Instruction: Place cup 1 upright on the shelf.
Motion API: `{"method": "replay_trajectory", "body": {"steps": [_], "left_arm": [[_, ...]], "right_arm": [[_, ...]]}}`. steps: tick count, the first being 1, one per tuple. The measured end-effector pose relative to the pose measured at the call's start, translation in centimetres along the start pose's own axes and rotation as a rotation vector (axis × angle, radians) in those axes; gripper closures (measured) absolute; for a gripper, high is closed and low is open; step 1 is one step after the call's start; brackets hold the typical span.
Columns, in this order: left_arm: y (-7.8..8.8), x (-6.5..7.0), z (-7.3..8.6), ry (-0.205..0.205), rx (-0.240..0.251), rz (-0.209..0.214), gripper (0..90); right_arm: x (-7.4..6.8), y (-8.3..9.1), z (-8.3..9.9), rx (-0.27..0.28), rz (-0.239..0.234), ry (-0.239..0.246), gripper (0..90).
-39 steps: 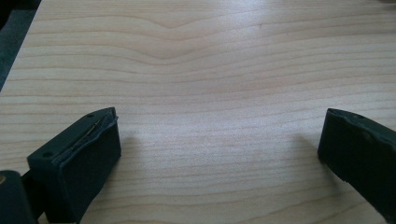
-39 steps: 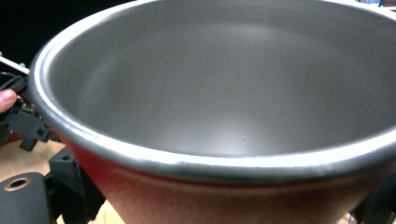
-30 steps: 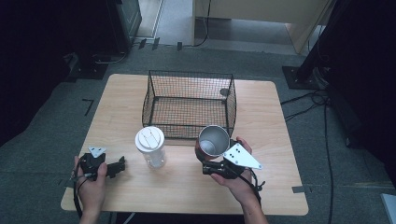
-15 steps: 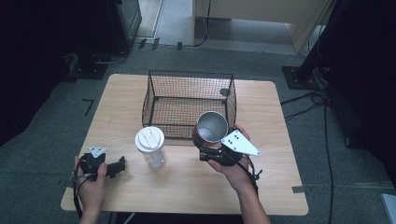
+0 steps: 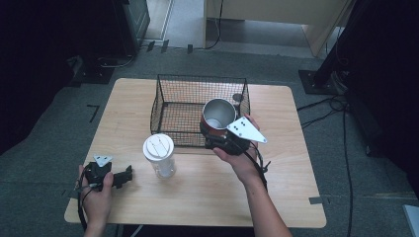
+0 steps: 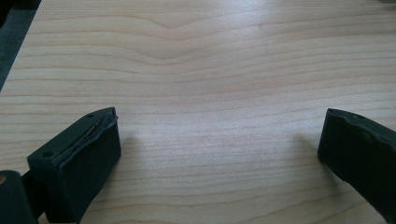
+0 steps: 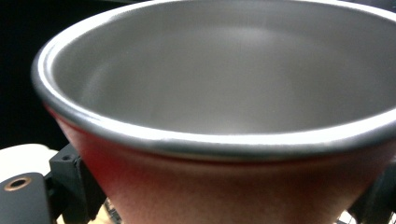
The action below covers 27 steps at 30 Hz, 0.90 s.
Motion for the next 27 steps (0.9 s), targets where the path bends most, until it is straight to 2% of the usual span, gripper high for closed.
{"method": "replay_trajectory", "body": {"steps": [6,8,9,13,14,16,17,19,21,27], "left_arm": [[0.0,0.0,0.0,0.0,0.0,0.001,0.0],[0.0,0.0,0.0,0.0,0.001,0.0,0.0],[0.0,0.0,0.0,0.0,0.001,-0.001,0.0],[0.0,0.0,0.0,0.0,0.001,-0.001,0.0],[0.0,0.0,0.0,0.0,0.0,0.0,0.0],[0.0,0.0,0.0,0.0,0.0,0.0,0.0],[0.0,0.0,0.0,0.0,0.0,0.0,0.0],[0.0,0.0,0.0,0.0,0.0,0.0,0.0],[0.0,0.0,0.0,0.0,0.001,0.0,0.0],[0.0,0.0,0.0,0.001,0.002,0.001,0.1]], "right_arm": [[1.1,-2.4,-1.1,-0.018,0.043,-0.021,7.5],[1.3,-2.7,-1.2,-0.018,0.049,-0.025,7.4],[1.9,-3.4,-1.5,-0.022,0.06,-0.047,7.4],[2.5,-4.3,-1.9,-0.028,0.076,-0.056,7.4],[3.0,-5.0,-2.1,-0.04,0.085,-0.054,7.5],[3.1,-5.4,-2.2,-0.046,0.091,-0.055,7.4],[3.6,-6.0,-2.3,-0.051,0.089,-0.074,7.4],[3.8,-6.2,-2.4,-0.052,0.085,-0.084,7.5],[4.5,-7.2,-2.4,-0.053,0.091,-0.125,7.5],[5.1,-8.5,-2.1,-0.075,0.102,-0.14,7.5]]}}
Point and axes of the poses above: each handheld gripper's, and its own axes: y roughly backward along the jaws, z roughly out of its underside, x roughly to its right, the point moved 1 cm from there along -y, roughly forward along the jaws, and after that the axes turned 14 degrees about -x, right-handed, at the moved point
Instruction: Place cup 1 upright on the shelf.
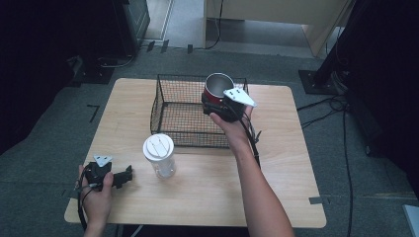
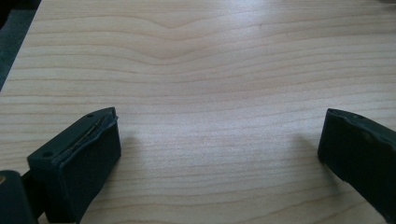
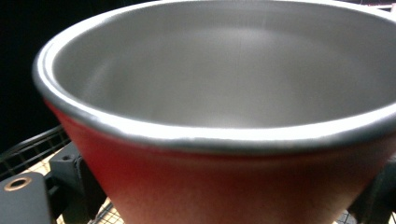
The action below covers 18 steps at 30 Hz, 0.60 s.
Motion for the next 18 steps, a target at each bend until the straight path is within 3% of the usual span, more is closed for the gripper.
{"method": "replay_trajectory", "body": {"steps": [10,14,18], "left_arm": [[0.0,0.0,0.0,-0.001,0.0,-0.001,0.0],[0.0,0.0,0.0,-0.001,0.0,-0.001,0.0],[0.0,0.0,0.0,0.0,0.0,-0.001,0.0]], "right_arm": [[0.9,-3.0,-0.4,-0.039,0.042,0.03,7.5],[1.3,-3.9,-0.4,-0.042,-0.004,-0.001,7.4],[1.4,-4.9,-0.2,-0.057,-0.026,0.001,7.4]]}}
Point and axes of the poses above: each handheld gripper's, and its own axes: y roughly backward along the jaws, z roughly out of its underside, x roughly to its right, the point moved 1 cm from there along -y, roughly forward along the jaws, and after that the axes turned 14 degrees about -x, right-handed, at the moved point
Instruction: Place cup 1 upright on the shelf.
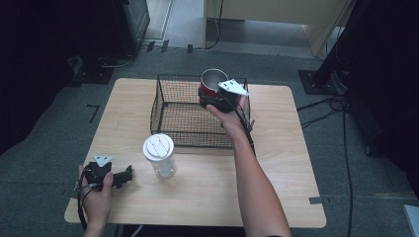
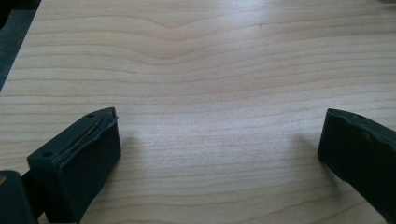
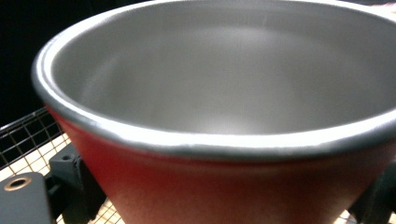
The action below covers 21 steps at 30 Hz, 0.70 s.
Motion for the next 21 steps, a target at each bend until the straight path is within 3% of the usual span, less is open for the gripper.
{"method": "replay_trajectory", "body": {"steps": [6,11,17,21], "left_arm": [[0.0,0.0,0.0,-0.002,-0.002,-0.001,0.0],[0.0,0.0,0.0,-0.002,-0.002,-0.001,0.0],[0.0,0.0,0.0,-0.002,-0.002,-0.001,0.0],[0.0,0.0,0.0,-0.002,-0.002,-0.001,0.0]], "right_arm": [[0.4,-1.6,0.8,-0.045,0.037,0.045,7.5],[0.6,-2.6,1.1,-0.089,0.032,0.076,7.4],[0.4,-3.5,1.7,-0.151,-0.035,0.105,7.4],[0.4,-3.9,2.0,-0.185,-0.04,0.115,7.4]]}}
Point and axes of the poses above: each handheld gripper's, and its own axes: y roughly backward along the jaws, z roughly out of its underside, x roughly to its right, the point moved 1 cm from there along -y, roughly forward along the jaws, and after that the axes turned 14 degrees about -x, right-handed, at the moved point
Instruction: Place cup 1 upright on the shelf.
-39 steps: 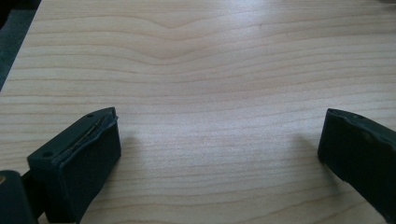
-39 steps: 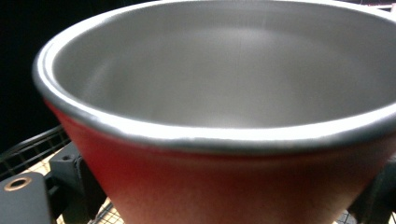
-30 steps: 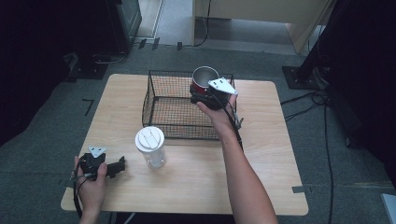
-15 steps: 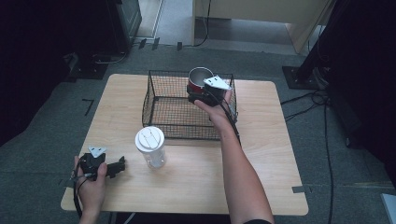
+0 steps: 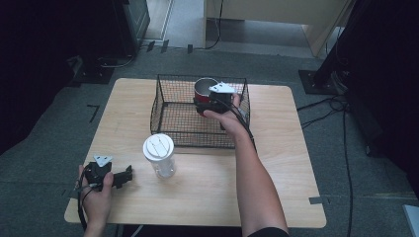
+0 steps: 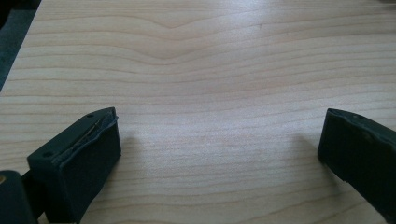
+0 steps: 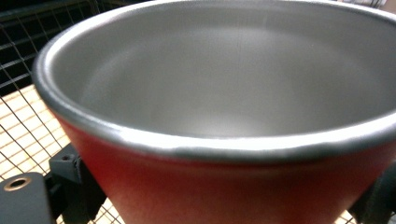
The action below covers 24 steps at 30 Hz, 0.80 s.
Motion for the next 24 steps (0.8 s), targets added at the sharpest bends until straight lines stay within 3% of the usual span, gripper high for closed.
{"method": "replay_trajectory", "body": {"steps": [9,24], "left_arm": [[0.0,0.0,0.0,0.0,0.0,0.0,0.0],[0.0,0.0,0.0,0.0,0.0,0.0,0.0]], "right_arm": [[0.4,-1.0,0.5,-0.085,0.021,-0.015,7.4],[0.5,-1.7,0.8,-0.177,0.077,-0.023,7.2]]}}
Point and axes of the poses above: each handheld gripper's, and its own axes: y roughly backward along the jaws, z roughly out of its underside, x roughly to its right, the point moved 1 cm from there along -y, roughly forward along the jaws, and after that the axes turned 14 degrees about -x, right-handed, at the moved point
